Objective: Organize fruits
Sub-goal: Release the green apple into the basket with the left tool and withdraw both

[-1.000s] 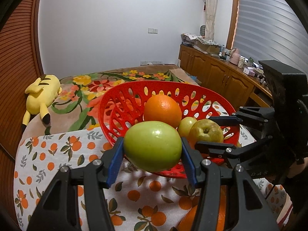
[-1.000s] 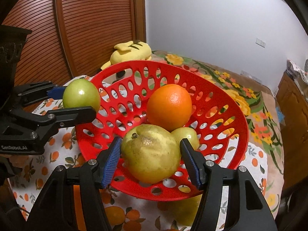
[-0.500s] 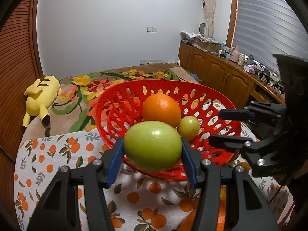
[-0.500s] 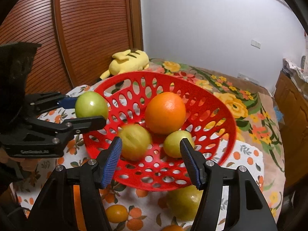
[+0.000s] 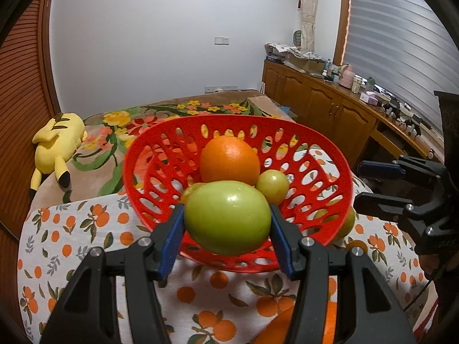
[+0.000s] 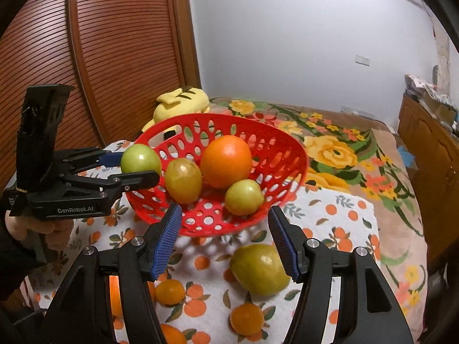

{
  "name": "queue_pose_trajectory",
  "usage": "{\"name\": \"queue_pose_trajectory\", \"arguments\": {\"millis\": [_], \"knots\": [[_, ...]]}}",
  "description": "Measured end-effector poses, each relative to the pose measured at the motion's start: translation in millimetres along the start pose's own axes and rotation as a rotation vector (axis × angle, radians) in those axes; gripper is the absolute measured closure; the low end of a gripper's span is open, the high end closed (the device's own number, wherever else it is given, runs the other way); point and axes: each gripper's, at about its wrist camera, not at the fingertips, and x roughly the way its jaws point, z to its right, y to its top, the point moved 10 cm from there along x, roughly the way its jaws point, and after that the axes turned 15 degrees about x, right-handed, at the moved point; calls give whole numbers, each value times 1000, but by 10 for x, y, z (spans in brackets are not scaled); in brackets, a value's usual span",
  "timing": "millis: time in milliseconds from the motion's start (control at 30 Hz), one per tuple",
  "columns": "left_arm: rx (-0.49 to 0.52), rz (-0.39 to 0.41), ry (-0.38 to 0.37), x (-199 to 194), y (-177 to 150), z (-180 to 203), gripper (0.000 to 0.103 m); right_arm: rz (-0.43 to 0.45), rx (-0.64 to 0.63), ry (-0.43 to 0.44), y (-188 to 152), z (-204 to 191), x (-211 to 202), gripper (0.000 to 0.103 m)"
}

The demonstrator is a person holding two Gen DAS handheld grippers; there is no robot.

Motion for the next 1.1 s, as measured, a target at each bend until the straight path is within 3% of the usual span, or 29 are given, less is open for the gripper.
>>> {"name": "queue_pose_trajectory", "arguments": {"millis": [333, 467, 600, 1100], "knots": [[39, -11, -25, 40, 91, 265, 48, 9, 50, -30, -175, 227, -118, 39], [48, 6, -22, -31, 146, 327, 39, 9, 80, -40, -267, 329, -171, 39], [53, 16, -20, -142, 154, 375, 39, 12, 111, -46, -379, 372, -251, 39], [19, 24, -28, -719, -434, 550, 39, 8, 177, -76, -1000, 236, -431, 37]]}}
